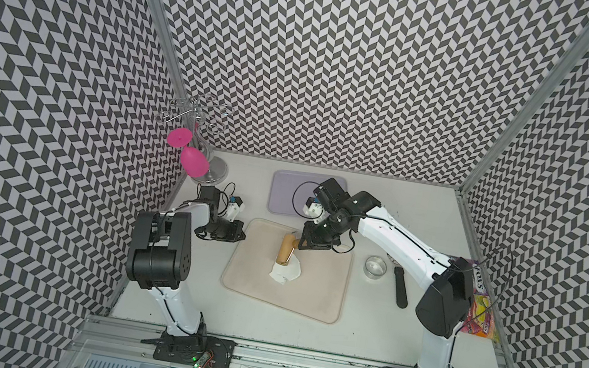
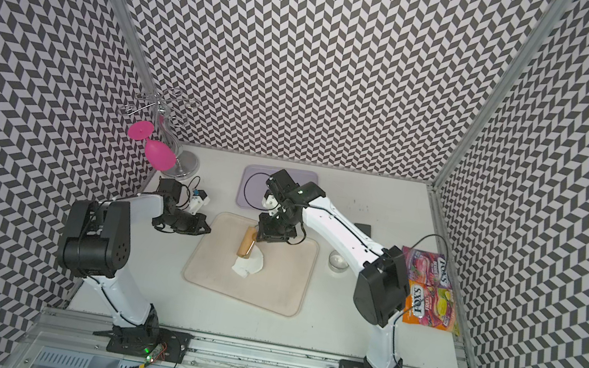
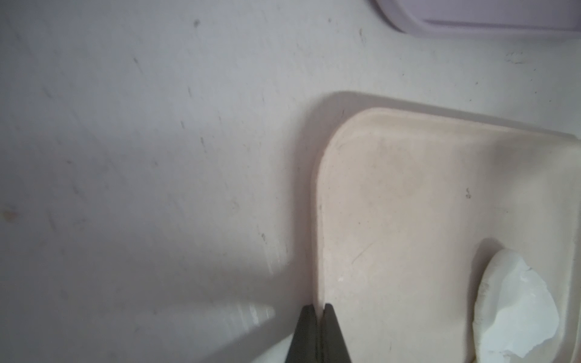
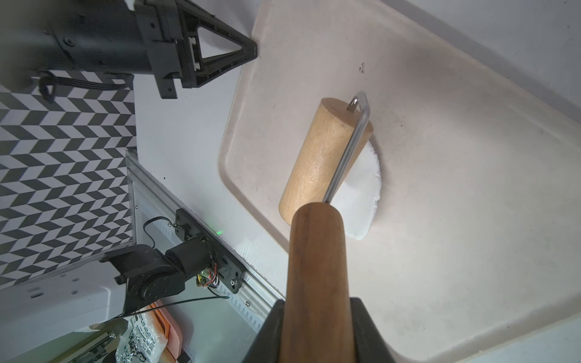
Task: Roll out the dumpling wrappers from the dough
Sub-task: Flatten out the dough on the work surface.
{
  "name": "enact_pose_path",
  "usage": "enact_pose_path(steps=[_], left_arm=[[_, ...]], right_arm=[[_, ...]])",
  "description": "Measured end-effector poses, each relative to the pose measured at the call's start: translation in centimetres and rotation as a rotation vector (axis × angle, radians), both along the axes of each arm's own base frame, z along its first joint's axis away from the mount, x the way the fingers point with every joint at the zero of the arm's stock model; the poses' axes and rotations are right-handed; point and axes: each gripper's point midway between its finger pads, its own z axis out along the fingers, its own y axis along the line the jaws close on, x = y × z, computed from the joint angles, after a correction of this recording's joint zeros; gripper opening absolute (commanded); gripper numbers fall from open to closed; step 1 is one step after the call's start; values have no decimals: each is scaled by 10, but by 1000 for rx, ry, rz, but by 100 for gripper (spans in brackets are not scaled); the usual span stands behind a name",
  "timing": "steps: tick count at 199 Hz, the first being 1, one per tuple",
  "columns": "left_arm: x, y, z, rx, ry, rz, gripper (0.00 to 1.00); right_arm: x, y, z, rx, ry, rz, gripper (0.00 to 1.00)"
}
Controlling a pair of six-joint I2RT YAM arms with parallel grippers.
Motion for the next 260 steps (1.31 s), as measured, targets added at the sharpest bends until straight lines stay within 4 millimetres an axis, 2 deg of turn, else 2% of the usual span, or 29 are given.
enact_pose_path(steps=[45, 60, 90, 134, 170, 260], left_arm=[[0, 0, 0, 0, 0, 0, 0], [0, 0, 0, 0, 0, 0, 0], [0, 0, 0, 0, 0, 0, 0], [0, 0, 0, 0, 0, 0, 0], [0, 0, 0, 0, -2, -1, 0], [0, 1, 0, -1, -2, -1, 0]], right_arm=[[-1, 7, -27, 10, 27, 3, 0], [-4, 3, -43, 2, 50, -1, 0], [-5, -6, -51, 73, 54, -12, 0], [-10, -40, -60, 149, 58, -41, 0], [-17, -65, -64, 146, 64, -64, 0], [-21, -83, -67, 138, 17, -99, 0]])
